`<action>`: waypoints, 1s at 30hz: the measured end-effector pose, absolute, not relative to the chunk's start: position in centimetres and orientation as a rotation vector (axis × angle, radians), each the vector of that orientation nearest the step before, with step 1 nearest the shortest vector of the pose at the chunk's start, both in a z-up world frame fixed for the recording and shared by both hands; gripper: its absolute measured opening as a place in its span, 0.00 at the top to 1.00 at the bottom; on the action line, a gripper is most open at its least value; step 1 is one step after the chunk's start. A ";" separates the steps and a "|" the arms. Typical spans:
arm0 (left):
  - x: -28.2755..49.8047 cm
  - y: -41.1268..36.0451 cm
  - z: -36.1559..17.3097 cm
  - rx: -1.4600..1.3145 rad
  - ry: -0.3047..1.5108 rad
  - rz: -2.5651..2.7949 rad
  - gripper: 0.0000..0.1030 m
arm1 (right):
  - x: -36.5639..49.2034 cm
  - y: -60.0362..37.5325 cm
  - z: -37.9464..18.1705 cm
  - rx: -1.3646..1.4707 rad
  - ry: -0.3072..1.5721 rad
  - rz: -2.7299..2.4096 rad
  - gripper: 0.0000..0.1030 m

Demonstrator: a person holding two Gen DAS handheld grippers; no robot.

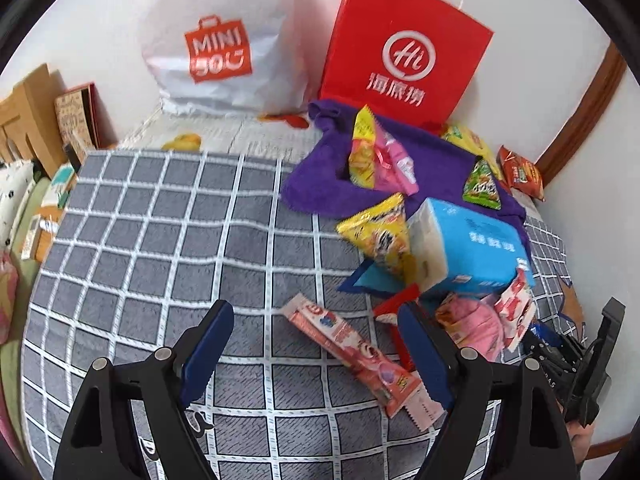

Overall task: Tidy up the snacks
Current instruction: 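Move both grippers back and grasp the blue snack packet with the right gripper, then grasp the long pink candy stick packet with the left gripper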

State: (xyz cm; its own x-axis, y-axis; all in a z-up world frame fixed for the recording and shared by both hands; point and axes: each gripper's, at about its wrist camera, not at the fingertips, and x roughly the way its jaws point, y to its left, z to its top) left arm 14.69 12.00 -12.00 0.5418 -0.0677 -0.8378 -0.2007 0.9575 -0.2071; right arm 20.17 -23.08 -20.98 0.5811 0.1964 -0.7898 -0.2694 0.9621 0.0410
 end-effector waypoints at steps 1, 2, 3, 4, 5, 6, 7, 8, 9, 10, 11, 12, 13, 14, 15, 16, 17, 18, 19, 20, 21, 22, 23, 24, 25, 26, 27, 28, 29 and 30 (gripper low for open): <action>14.8 12.0 -12.6 -0.302 1.012 0.080 0.19 | 20.1 -23.2 -21.0 -0.076 0.913 0.273 0.57; 14.9 12.0 -13.1 -0.307 1.023 0.083 0.19 | 20.2 -23.4 -21.0 -0.064 0.915 0.276 0.57; 15.0 11.9 -13.7 -0.312 1.039 0.084 0.20 | 20.2 -23.6 -21.0 -0.051 0.916 0.281 0.57; 15.1 11.7 -14.4 -0.316 1.058 0.080 0.20 | 20.4 -23.8 -21.1 -0.045 0.917 0.284 0.57; 15.2 11.5 -15.2 -0.322 1.078 0.074 0.21 | 20.4 -23.9 -21.1 -0.039 0.918 0.286 0.56; 15.3 11.2 -15.6 -0.326 1.088 0.069 0.21 | 20.4 -23.9 -21.1 -0.035 0.919 0.285 0.56; 15.3 10.9 -16.1 -0.332 1.099 0.060 0.21 | 20.4 -23.8 -21.1 -0.036 0.919 0.284 0.56; 15.4 10.5 -16.6 -0.339 1.108 0.042 0.21 | 20.5 -23.7 -21.2 -0.040 0.919 0.283 0.56; 15.5 10.2 -16.9 -0.342 1.111 0.030 0.21 | 20.5 -23.6 -21.2 -0.047 0.918 0.279 0.57; 15.6 9.6 -17.2 -0.346 1.112 0.010 0.21 | 20.5 -23.6 -21.2 -0.053 0.918 0.277 0.57; 15.6 9.3 -17.4 -0.348 1.110 0.003 0.24 | 20.5 -23.5 -21.2 -0.058 0.917 0.274 0.57; 15.6 8.8 -17.6 -0.346 1.109 -0.003 0.29 | 20.5 -23.5 -21.2 -0.059 0.917 0.274 0.57; 15.7 8.3 -17.8 -0.328 1.113 0.003 0.33 | 20.5 -23.6 -21.2 -0.055 0.918 0.276 0.57; 15.8 8.0 -17.8 -0.307 1.109 0.017 0.38 | 20.5 -23.6 -21.2 -0.051 0.919 0.278 0.57; 15.8 7.6 -17.8 -0.280 1.103 0.032 0.49 | 20.5 -23.7 -21.2 -0.046 0.919 0.280 0.56; 15.9 7.4 -17.8 -0.262 1.103 0.039 0.58 | 20.5 -23.7 -21.2 -0.042 0.919 0.282 0.56; 16.0 7.4 -17.8 -0.261 1.100 0.041 0.67 | 20.5 -23.8 -21.2 -0.042 0.919 0.283 0.56; 16.1 7.6 -17.7 -0.271 1.093 0.034 0.73 | 20.5 -23.8 -21.2 -0.043 0.919 0.283 0.56; 16.0 7.7 -17.5 -0.275 1.085 0.016 0.75 | 20.5 -23.8 -21.2 -0.043 0.919 0.283 0.56; 16.0 7.9 -17.3 -0.270 1.085 0.009 0.78 | 20.5 -23.8 -21.2 -0.041 0.919 0.283 0.56; 15.8 8.1 -16.9 -0.258 1.081 0.006 0.79 | 20.5 -23.9 -21.2 -0.040 0.919 0.284 0.56; 15.5 8.2 -16.5 -0.244 1.073 0.012 0.79 | 20.5 -23.8 -21.2 -0.040 0.919 0.284 0.56; 15.5 8.3 -16.3 -0.237 1.070 0.014 0.79 | 20.5 -23.8 -21.2 -0.043 0.919 0.283 0.56; 15.3 8.3 -16.3 -0.221 1.068 0.020 0.79 | 20.5 -23.8 -21.2 -0.044 0.919 0.284 0.55; 15.4 8.3 -16.4 -0.207 1.071 0.031 0.79 | 20.5 -23.8 -21.2 -0.046 0.919 0.285 0.55; 15.4 8.3 -16.7 -0.190 1.077 0.051 0.78 | 20.5 -23.8 -21.2 -0.048 0.919 0.285 0.55; 15.5 8.4 -17.0 -0.178 1.076 0.069 0.78 | 20.5 -23.8 -21.2 -0.048 0.919 0.285 0.55; 15.4 8.4 -17.4 -0.175 1.068 0.079 0.78 | 20.5 -23.7 -21.2 -0.047 0.919 0.285 0.55; 15.3 8.3 -17.8 -0.172 1.061 0.083 0.76 | 20.5 -23.7 -21.2 -0.048 0.919 0.285 0.55; 15.2 8.3 -18.0 -0.167 1.045 0.089 0.76 | 20.5 -23.7 -21.2 -0.049 0.919 0.284 0.55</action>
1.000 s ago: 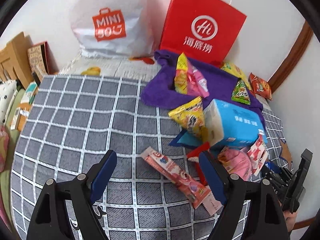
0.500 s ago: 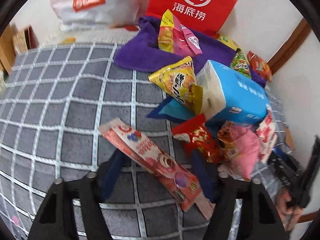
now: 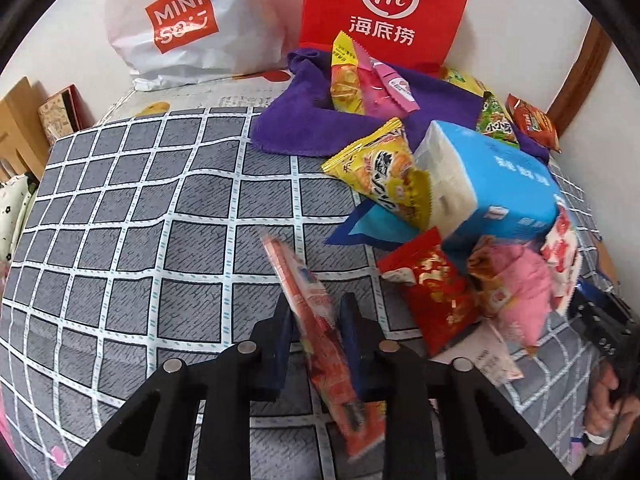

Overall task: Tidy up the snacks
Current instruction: 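Grasp the long pink candy stick packet with the left gripper, then carry the blue packet with the right gripper toward the purple cloth while the left carries the pink stick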

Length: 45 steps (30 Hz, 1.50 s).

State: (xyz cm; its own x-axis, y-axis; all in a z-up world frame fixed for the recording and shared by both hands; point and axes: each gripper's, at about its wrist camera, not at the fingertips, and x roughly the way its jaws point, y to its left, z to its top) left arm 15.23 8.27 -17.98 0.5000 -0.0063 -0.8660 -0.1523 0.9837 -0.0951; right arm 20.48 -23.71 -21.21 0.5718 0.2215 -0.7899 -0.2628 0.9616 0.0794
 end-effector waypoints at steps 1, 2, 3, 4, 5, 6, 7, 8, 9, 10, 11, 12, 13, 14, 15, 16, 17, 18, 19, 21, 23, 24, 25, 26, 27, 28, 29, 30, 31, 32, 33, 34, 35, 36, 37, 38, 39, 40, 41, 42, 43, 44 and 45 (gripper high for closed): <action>15.1 8.1 -18.1 -0.156 1.023 0.097 0.76 | 20.5 -23.7 -21.2 -0.049 0.919 0.284 0.55; 14.9 8.0 -18.2 -0.145 1.009 0.104 0.75 | 20.5 -23.7 -21.2 -0.051 0.919 0.283 0.55; 14.8 7.8 -18.3 -0.134 0.991 0.112 0.74 | 20.5 -23.7 -21.2 -0.052 0.919 0.282 0.55; 14.7 7.7 -18.4 -0.131 0.976 0.115 0.74 | 20.5 -23.6 -21.2 -0.053 0.919 0.281 0.55; 14.6 7.5 -18.4 -0.130 0.965 0.116 0.72 | 20.5 -23.6 -21.2 -0.052 0.919 0.282 0.55; 14.5 7.5 -18.5 -0.129 0.949 0.122 0.72 | 20.5 -23.6 -21.2 -0.053 0.919 0.281 0.55; 14.3 7.5 -18.6 -0.130 0.931 0.132 0.72 | 20.5 -23.6 -21.2 -0.052 0.919 0.281 0.55; 14.1 7.4 -18.6 -0.129 0.930 0.133 0.72 | 20.5 -23.6 -21.3 -0.052 0.919 0.282 0.55; 14.1 7.5 -18.6 -0.134 0.929 0.134 0.72 | 20.5 -23.6 -21.2 -0.052 0.918 0.282 0.55; 14.1 7.5 -18.5 -0.139 0.929 0.133 0.72 | 20.5 -23.6 -21.3 -0.053 0.920 0.281 0.55; 14.1 7.5 -18.5 -0.139 0.929 0.135 0.72 | 20.5 -23.6 -21.3 -0.051 0.919 0.282 0.55; 14.2 7.5 -18.6 -0.137 0.929 0.135 0.72 | 20.5 -23.6 -21.3 -0.050 0.919 0.283 0.55; 14.2 7.5 -18.6 -0.137 0.930 0.131 0.72 | 20.5 -23.6 -21.3 -0.051 0.919 0.283 0.54; 14.2 7.4 -18.6 -0.138 0.930 0.126 0.70 | 20.4 -23.5 -21.3 -0.053 0.919 0.283 0.54; 14.2 7.3 -18.6 -0.139 0.930 0.122 0.69 | 20.4 -23.5 -21.3 -0.055 0.919 0.284 0.54; 14.2 7.3 -18.6 -0.137 0.930 0.121 0.69 | 20.5 -23.5 -21.3 -0.055 0.919 0.286 0.53; 14.3 7.2 -18.6 -0.133 0.931 0.123 0.69 | 20.5 -23.4 -21.3 -0.058 0.919 0.286 0.53; 14.3 7.1 -18.6 -0.127 0.933 0.126 0.69 | 20.4 -23.4 -21.3 -0.060 0.919 0.285 0.53; 14.3 7.0 -18.6 -0.121 0.934 0.130 0.69 | 20.4 -23.4 -21.2 -0.059 0.919 0.285 0.53; 14.4 7.0 -18.6 -0.118 0.935 0.132 0.69 | 20.4 -23.4 -21.2 -0.057 0.919 0.286 0.53; 14.4 7.1 -18.5 -0.130 0.933 0.127 0.69 | 20.4 -23.4 -21.2 -0.055 0.919 0.287 0.52; 14.4 7.1 -18.5 -0.136 0.931 0.127 0.71 | 20.4 -23.4 -21.2 -0.052 0.919 0.288 0.54; 14.3 7.2 -18.5 -0.139 0.930 0.135 0.72 | 20.4 -23.4 -21.2 -0.050 0.918 0.286 0.56; 14.3 7.3 -18.5 -0.141 0.929 0.137 0.73 | 20.4 -23.5 -21.2 -0.048 0.918 0.285 0.57; 14.2 7.4 -18.5 -0.144 0.927 0.138 0.75 | 20.4 -23.5 -21.2 -0.044 0.917 0.286 0.57; 14.2 7.5 -18.4 -0.148 0.927 0.140 0.75 | 20.5 -23.6 -21.2 -0.040 0.917 0.286 0.58; 14.1 7.6 -18.3 -0.152 0.928 0.147 0.76 | 20.5 -23.7 -21.2 -0.034 0.917 0.290 0.58; 13.9 7.7 -18.2 -0.153 0.934 0.154 0.76 | 20.5 -23.8 -21.2 -0.028 0.917 0.291 0.58; 13.7 7.8 -18.0 -0.155 0.936 0.155 0.77 | 20.5 -23.8 -21.1 -0.027 0.916 0.291 0.58; 13.5 7.9 -17.7 -0.161 0.937 0.153 0.77 | 20.5 -23.9 -21.1 -0.028 0.916 0.291 0.58; 13.3 8.1 -17.3 -0.166 0.937 0.148 0.78 | 20.5 -23.9 -21.0 -0.028 0.920 0.293 0.58; 13.0 8.1 -16.8 -0.167 0.934 0.142 0.79 | 20.5 -24.0 -20.9 -0.025 0.923 0.294 0.59; 12.9 8.1 -16.3 -0.166 0.930 0.139 0.79 | 20.4 -24.0 -20.5 -0.015 0.922 0.298 0.59; 12.6 8.1 -15.8 -0.166 0.922 0.134 0.80 | 20.2 -24.0 -20.2 -0.003 0.917 0.307 0.59; 12.4 8.0 -15.2 -0.167 0.911 0.128 0.80 | 20.1 -24.1 -19.7 0.009 0.909 0.320 0.59; 12.3 8.0 -14.8 -0.168 0.907 0.119 0.80 | 19.9 -24.0 -18.8 0.020 0.890 0.336 0.59; 12.3 8.0 -14.4 -0.174 0.911 0.105 0.81 | 19.7 -23.9 -18.1 0.017 0.871 0.338 0.59; 12.4 8.0 -14.2 -0.189 0.916 0.093 0.81 | 19.5 -23.9 -17.6 0.010 0.859 0.336 0.59; 12.5 8.1 -14.0 -0.211 0.920 0.078 0.82 | 19.3 -23.7 -16.6 -0.004 0.836 0.330 0.59; 12.6 8.3 -13.7 -0.231 0.923 0.067 0.82 | 19.2 -23.7 -16.0 -0.011 0.821 0.328 0.59; 12.6 8.3 -13.5 -0.242 0.922 0.064 0.82 | 19.0 -23.6 -15.1 -0.012 0.799 0.331 0.59; 12.7 8.2 -13.2 -0.243 0.919 0.066 0.83 | 18.9 -23.7 -14.7 -0.009 0.786 0.337 0.59; 12.7 8.2 -12.9 -0.246 0.915 0.063 0.83 | 18.9 -23.7 -14.1 -0.003 0.776 0.346 0.59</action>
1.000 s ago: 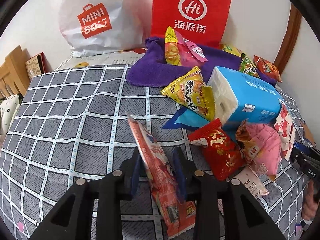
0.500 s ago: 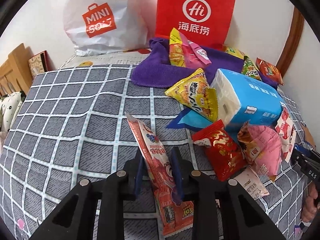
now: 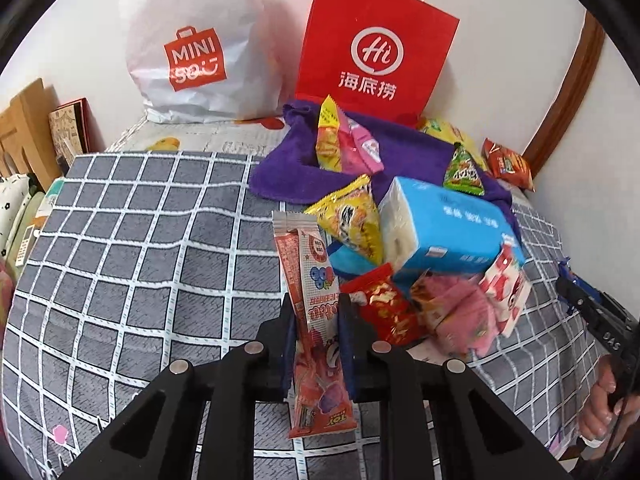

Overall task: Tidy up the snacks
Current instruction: 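Carry the blue packet with the right gripper toward the purple cloth while the left carries the pink stick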

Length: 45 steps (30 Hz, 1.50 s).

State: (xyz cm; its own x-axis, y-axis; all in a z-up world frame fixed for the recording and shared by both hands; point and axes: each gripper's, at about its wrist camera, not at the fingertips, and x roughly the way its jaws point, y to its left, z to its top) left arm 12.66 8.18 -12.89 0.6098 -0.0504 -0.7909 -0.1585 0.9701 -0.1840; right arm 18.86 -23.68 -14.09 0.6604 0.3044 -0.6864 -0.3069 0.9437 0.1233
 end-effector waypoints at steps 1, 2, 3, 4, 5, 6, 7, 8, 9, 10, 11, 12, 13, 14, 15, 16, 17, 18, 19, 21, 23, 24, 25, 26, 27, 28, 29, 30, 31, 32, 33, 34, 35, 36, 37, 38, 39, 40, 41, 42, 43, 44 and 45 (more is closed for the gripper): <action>12.7 8.1 -12.5 -0.257 0.913 0.051 0.83 | 18.9 -23.7 -13.6 0.001 0.773 0.352 0.59; 12.6 7.9 -12.2 -0.265 0.911 0.040 0.83 | 18.9 -23.7 -13.2 0.007 0.771 0.353 0.59; 12.6 7.7 -11.8 -0.271 0.909 0.025 0.83 | 19.0 -23.7 -12.7 0.015 0.766 0.353 0.59; 12.6 7.6 -11.5 -0.272 0.907 0.017 0.83 | 19.0 -23.7 -12.4 0.022 0.762 0.360 0.59; 12.6 7.3 -11.1 -0.274 0.905 0.005 0.83 | 19.0 -23.7 -11.9 0.031 0.755 0.373 0.59; 12.7 7.1 -10.7 -0.275 0.901 -0.008 0.83 | 19.0 -23.7 -11.5 0.037 0.745 0.381 0.59; 12.8 6.8 -10.2 -0.264 0.897 -0.020 0.83 | 19.0 -23.6 -11.2 0.039 0.736 0.383 0.59; 12.9 6.6 -9.8 -0.257 0.893 -0.025 0.83 | 19.0 -23.5 -10.7 0.038 0.725 0.386 0.59; 13.1 6.4 -9.3 -0.254 0.888 -0.029 0.83 | 19.1 -23.3 -10.0 0.033 0.713 0.387 0.59; 13.3 6.2 -8.8 -0.254 0.883 -0.038 0.83 | 19.2 -23.1 -9.6 0.029 0.703 0.388 0.59; 13.7 6.1 -8.4 -0.255 0.882 -0.045 0.83 | 19.4 -22.9 -9.0 0.025 0.693 0.389 0.59; 14.0 6.0 -8.0 -0.255 0.878 -0.048 0.83 | 19.7 -22.7 -8.5 0.020 0.685 0.390 0.59; 14.4 5.8 -7.4 -0.249 0.870 -0.047 0.83 | 20.0 -22.6 -8.0 0.016 0.682 0.389 0.59; 14.6 5.7 -7.0 -0.242 0.863 -0.047 0.83 | 20.3 -22.4 -7.5 0.013 0.677 0.384 0.59; 15.0 5.6 -6.6 -0.237 0.857 -0.048 0.83 | 20.7 -22.2 -7.0 0.009 0.671 0.381 0.59; 15.4 5.5 -6.1 -0.238 0.851 -0.056 0.83 | 21.1 -22.0 -6.4 0.005 0.668 0.382 0.59; 15.8 5.5 -5.6 -0.243 0.849 -0.069 0.83 | 21.5 -21.8 -5.9 0.006 0.665 0.385 0.59; 16.1 5.5 -5.3 -0.244 0.848 -0.074 0.83 | 21.8 -21.7 -5.6 0.012 0.661 0.386 0.59; 16.6 5.4 -4.7 -0.237 0.843 -0.068 0.83 | 22.3 -21.6 -5.3 0.018 0.659 0.385 0.59; 17.3 5.3 -4.0 -0.218 0.830 -0.058 0.83 | 23.7 -21.4 -4.5 0.026 0.663 0.382 0.59; 18.2 5.4 -3.3 -0.210 0.822 -0.055 0.83 | 24.9 -21.1 -4.0 0.034 0.662 0.372 0.59; 18.7 5.5 -2.9 -0.208 0.819 -0.051 0.83 | 25.5 -20.9 -3.7 0.036 0.663 0.371 0.59; 19.3 5.7 -2.5 -0.204 0.813 -0.040 0.83 | 26.1 -20.8 -3.5 0.037 0.663 0.371 0.59; 19.8 5.8 -2.1 -0.200 0.807 -0.033 0.83 | 26.5 -20.6 -3.3 0.038 0.663 0.370 0.59; 20.3 5.9 -1.7 -0.198 0.801 -0.029 0.83 | 27.2 -20.5 -3.0 0.040 0.661 0.368 0.59; 21.0 6.0 -1.4 -0.198 0.794 -0.025 0.83 | 27.6 -20.4 -2.9 0.040 0.660 0.365 0.59; 21.5 6.1 -1.1 -0.198 0.790 -0.022 0.83 | 28.3 -20.3 -2.7 0.040 0.660 0.364 0.59; 22.1 6.2 -0.8 -0.198 0.786 -0.018 0.83 | 29.0 -20.2 -2.5 0.044 0.658 0.364 0.59; 22.7 6.3 -0.6 -0.200 0.782 -0.014 0.83 | 29.7 -20.1 -2.4 0.050 0.661 0.368 0.59; 23.3 6.4 -0.4 -0.206 0.781 -0.015 0.83 | 30.2 -20.0 -2.3 0.056 0.666 0.371 0.59; 24.1 6.6 -0.3 -0.218 0.783 -0.018 0.83 | 31.2 -19.9 -2.1 0.071 0.674 0.378 0.59; 24.7 6.8 -0.3 -0.226 0.786 -0.022 0.83 | 31.8 -19.8 -2.0 0.085 0.677 0.383 0.59; 25.2 6.9 -0.3 -0.232 0.788 -0.027 0.83 | 32.2 -19.7 -1.8 0.096 0.679 0.388 0.59; 25.9 6.9 -0.3 -0.234 0.789 -0.035 0.83 | 32.9 -19.6 -1.7 0.111 0.682 0.403 0.59; 26.6 6.9 -0.3 -0.233 0.789 -0.053 0.83 | 33.6 -19.4 -1.7 0.125 0.685 0.421 0.59; 27.1 7.0 -0.3 -0.238 0.788 -0.062 0.83 | 33.9 -19.3 -1.8 0.132 0.686 0.429 0.59; 27.6 7.0 -0.4 -0.244 0.788 -0.065 0.83 | 34.4 -19.1 -2.0 0.139 0.688 0.436 0.59; 28.5 7.1 -0.5 -0.244 0.790 -0.065 0.83 | 34.8 -18.9 -2.3 0.142 0.691 0.437 0.59; 29.2 7.1 -0.6 -0.242 0.794 -0.062 0.83 | 35.2 -18.7 -2.9 0.137 0.697 0.439 0.59; 29.7 7.1 -0.7 -0.240 0.796 -0.058 0.83 | 35.7 -18.4 -3.7 0.126 0.710 0.439 0.59; 30.5 7.2 -0.9 -0.236 0.798 -0.054 0.83 | 36.4 -18.1 -4.4 0.110 0.733 0.435 0.59; 31.2 7.2 -1.1 -0.238 0.801 -0.054 0.83 | 37.2 -17.7 -5.2 0.088 0.769 0.423 0.59; 32.0 7.3 -1.4 -0.247 0.806 -0.056 0.83 | 38.0 -17.6 -6.2 0.075 0.807 0.418 0.59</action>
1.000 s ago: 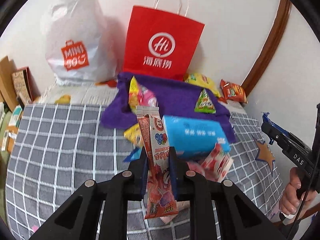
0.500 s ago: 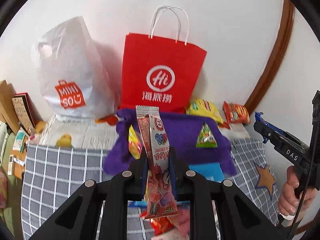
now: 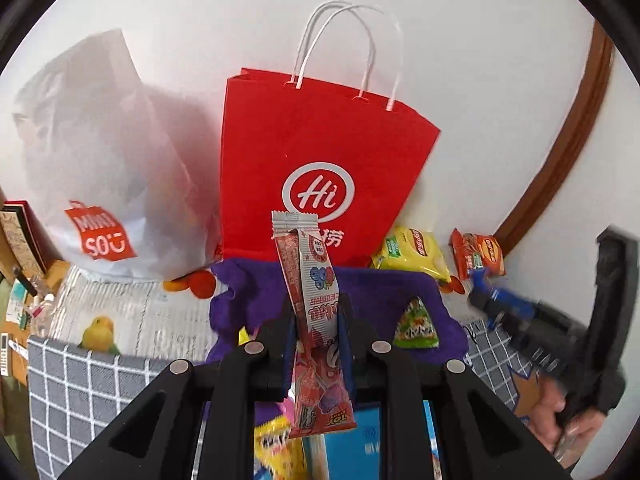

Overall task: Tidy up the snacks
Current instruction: 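Carry the blue packet with the right gripper toward the purple cloth while the left carries the pink stick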

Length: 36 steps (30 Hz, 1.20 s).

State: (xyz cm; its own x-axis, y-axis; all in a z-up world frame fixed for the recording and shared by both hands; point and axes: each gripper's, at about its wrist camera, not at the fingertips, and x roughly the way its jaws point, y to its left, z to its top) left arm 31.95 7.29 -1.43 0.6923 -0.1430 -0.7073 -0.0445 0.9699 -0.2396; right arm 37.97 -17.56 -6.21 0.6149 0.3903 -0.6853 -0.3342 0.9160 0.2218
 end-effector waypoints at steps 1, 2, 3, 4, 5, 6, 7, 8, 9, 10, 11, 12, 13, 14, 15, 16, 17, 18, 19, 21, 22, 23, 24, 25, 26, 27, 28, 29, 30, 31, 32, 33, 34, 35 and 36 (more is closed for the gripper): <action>32.6 7.4 -1.7 -0.257 0.811 -0.060 0.83 | 38.2 -17.6 -6.7 0.072 0.823 0.425 0.59; 33.2 7.6 -2.0 -0.267 0.816 -0.066 0.83 | 38.6 -17.6 -7.3 0.067 0.848 0.439 0.59; 33.6 7.9 -2.4 -0.273 0.821 -0.070 0.83 | 39.1 -17.7 -8.0 0.058 0.869 0.446 0.59; 34.0 8.2 -2.9 -0.278 0.826 -0.071 0.83 | 39.3 -17.8 -8.4 0.045 0.880 0.443 0.59; 34.3 8.5 -3.4 -0.278 0.830 -0.068 0.83 | 39.5 -17.9 -8.9 0.027 0.892 0.437 0.59; 34.7 8.5 -3.9 -0.260 0.840 -0.065 0.83 | 39.7 -18.0 -9.4 0.012 0.900 0.431 0.59; 35.1 8.6 -4.5 -0.231 0.856 -0.059 0.83 | 39.8 -18.1 -9.9 0.004 0.911 0.434 0.59; 35.2 8.9 -4.8 -0.228 0.863 -0.050 0.83 | 40.1 -18.1 -10.5 -0.006 0.935 0.441 0.59; 35.3 9.3 -5.0 -0.236 0.869 -0.035 0.83 | 40.3 -18.0 -11.1 -0.016 0.963 0.447 0.59; 35.4 9.9 -5.2 -0.250 0.871 -0.025 0.83 | 40.5 -18.0 -11.5 -0.019 0.972 0.449 0.59; 35.6 10.1 -5.3 -0.254 0.872 -0.025 0.83 | 40.6 -17.9 -11.9 -0.025 0.984 0.453 0.59; 35.6 10.4 -5.4 -0.258 0.874 -0.022 0.83 | 40.7 -17.7 -12.4 -0.036 0.998 0.455 0.59; 35.5 10.8 -5.5 -0.266 0.875 -0.012 0.83 | 40.8 -17.5 -12.8 -0.045 1.011 0.455 0.59; 35.6 11.1 -5.5 -0.274 0.876 -0.006 0.83 | 41.0 -17.2 -13.3 -0.054 1.032 0.453 0.59; 35.5 11.4 -5.5 -0.284 0.877 -0.003 0.83 | 41.1 -17.0 -14.0 -0.062 1.065 0.448 0.59; 35.5 11.5 -5.6 -0.295 0.878 -0.004 0.83 | 41.2 -16.8 -14.3 -0.064 1.079 0.448 0.59; 35.6 11.6 -5.6 -0.300 0.879 -0.004 0.83 | 41.3 -16.6 -14.7 -0.068 1.092 0.450 0.59; 35.6 11.7 -5.7 -0.302 0.879 -0.002 0.83 | 41.4 -16.4 -15.0 -0.071 1.099 0.450 0.59; 35.6 11.6 -5.7 -0.298 0.877 0.000 0.83 | 41.5 -16.3 -15.2 -0.076 1.108 0.448 0.59; 35.5 11.7 -5.8 -0.294 0.872 0.012 0.83 | 41.5 -16.1 -15.7 -0.096 1.126 0.436 0.59; 35.6 11.7 -5.9 -0.304 0.874 0.011 0.83 | 41.5 -15.9 -15.9 -0.105 1.130 0.431 0.59; 35.6 11.7 -5.9 -0.312 0.879 0.003 0.83 | 41.4 -15.9 -16.2 -0.114 1.135 0.427 0.59; 35.7 11.7 -6.0 -0.319 0.884 -0.007 0.83 | 41.4 -15.8 -16.5 -0.124 1.145 0.422 0.59; 35.8 11.7 -6.2 -0.328 0.891 -0.013 0.83 | 41.5 -15.9 -16.6 -0.125 1.150 0.420 0.59; 35.8 11.7 -6.3 -0.335 0.895 -0.015 0.83 | 41.5 -16.0 -17.0 -0.123 1.161 0.414 0.59; 35.8 11.6 -6.4 -0.339 0.899 -0.018 0.83 | 41.6 -16.0 -17.2 -0.119 1.169 0.409 0.59; 35.8 11.5 -6.5 -0.337 0.904 -0.020 0.83 | 41.7 -16.1 -17.4 -0.113 1.178 0.404 0.59; 35.9 11.4 -6.6 -0.335 0.907 -0.021 0.83 | 41.9 -16.1 -17.6 -0.109 1.187 0.399 0.59; 35.8 11.3 -6.6 -0.336 0.908 -0.021 0.83 | 41.9 -16.1 -17.8 -0.107 1.195 0.394 0.59; 35.8 11.2 -6.7 -0.338 0.909 -0.024 0.83 | 41.9 -16.2 -17.9 -0.108 1.197 0.392 0.59; 35.8 11.1 -6.7 -0.338 0.910 -0.025 0.83 | 42.0 -16.1 -18.0 -0.109 1.197 0.390 0.59; 35.9 11.1 -6.8 -0.340 0.912 -0.026 0.83 | 42.0 -16.2 -18.0 -0.111 1.197 0.388 0.59; 35.9 11.1 -6.8 -0.344 0.912 -0.024 0.83 | 42.0 -16.2 -18.0 -0.114 1.197 0.387 0.59; 35.9 11.1 -6.9 -0.347 0.912 -0.023 0.83 | 42.0 -16.2 -18.1 -0.118 1.198 0.381 0.59; 36.0 11.2 -7.0 -0.351 0.914 -0.022 0.83 | 42.0 -16.2 -18.2 -0.122 1.199 0.374 0.59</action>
